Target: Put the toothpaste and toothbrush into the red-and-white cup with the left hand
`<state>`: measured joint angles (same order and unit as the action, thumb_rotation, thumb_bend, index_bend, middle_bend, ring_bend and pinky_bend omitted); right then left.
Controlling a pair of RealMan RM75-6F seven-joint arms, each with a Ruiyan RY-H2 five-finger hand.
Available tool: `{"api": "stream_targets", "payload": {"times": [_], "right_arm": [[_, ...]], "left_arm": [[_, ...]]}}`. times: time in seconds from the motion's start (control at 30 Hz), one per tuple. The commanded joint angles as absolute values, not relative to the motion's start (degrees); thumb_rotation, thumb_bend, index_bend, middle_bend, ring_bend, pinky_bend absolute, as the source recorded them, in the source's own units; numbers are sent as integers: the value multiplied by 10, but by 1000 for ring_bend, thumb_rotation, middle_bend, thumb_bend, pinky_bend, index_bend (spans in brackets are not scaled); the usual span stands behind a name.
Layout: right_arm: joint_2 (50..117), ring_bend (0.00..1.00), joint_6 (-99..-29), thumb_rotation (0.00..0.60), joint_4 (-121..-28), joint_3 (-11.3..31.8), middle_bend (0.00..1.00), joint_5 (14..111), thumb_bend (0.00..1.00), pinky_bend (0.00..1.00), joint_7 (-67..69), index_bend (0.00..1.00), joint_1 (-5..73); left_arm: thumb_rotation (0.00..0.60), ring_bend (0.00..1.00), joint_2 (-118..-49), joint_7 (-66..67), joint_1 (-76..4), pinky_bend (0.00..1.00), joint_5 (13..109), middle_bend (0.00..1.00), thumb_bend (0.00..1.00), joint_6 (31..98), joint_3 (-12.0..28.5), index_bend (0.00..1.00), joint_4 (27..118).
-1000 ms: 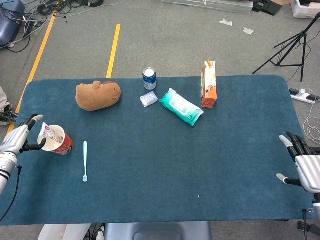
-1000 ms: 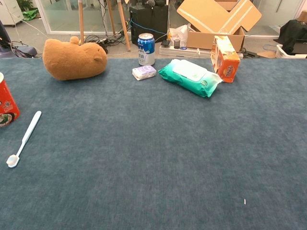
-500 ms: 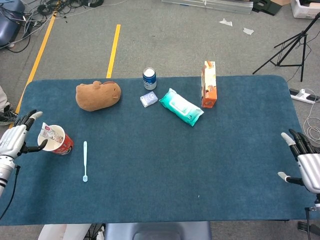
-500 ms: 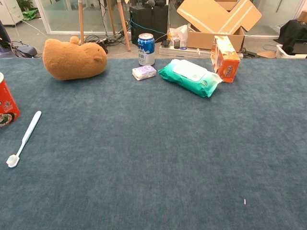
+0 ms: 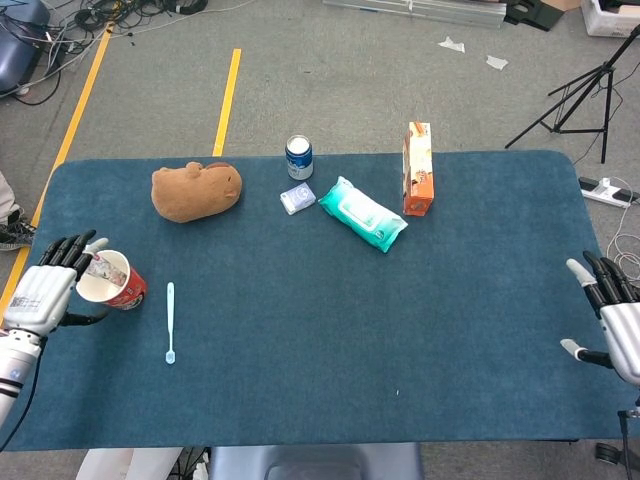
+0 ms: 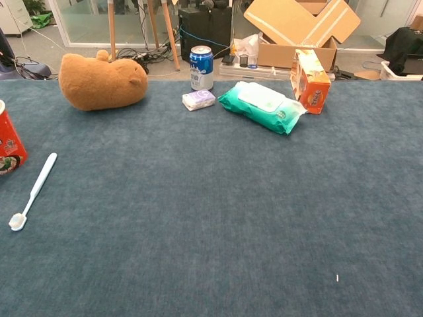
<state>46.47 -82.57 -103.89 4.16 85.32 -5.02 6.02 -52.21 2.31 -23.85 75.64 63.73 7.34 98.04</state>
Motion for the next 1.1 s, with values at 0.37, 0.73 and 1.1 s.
{"api": "stream_targets", "payload": {"times": [0.37,0.73,1.1], "right_arm": [[461,0,-821,600,-1040,42,0,848,0,316,-52,0,61],[464,0,-819,600,-1035,42,0,844,0,316,-51,0,60],[469,0,-815,600,-1029,41,0,841,0,316,-49,0,60]], "left_arm": [[600,0,-558,123,-227,0,832,0,101,662,24,233,919],[600,0,-535,151,-242,0,800,0,443,589,5,374,945],[600,0,-544,166,-225,17,806,0,523,626,3,159,967]]}}
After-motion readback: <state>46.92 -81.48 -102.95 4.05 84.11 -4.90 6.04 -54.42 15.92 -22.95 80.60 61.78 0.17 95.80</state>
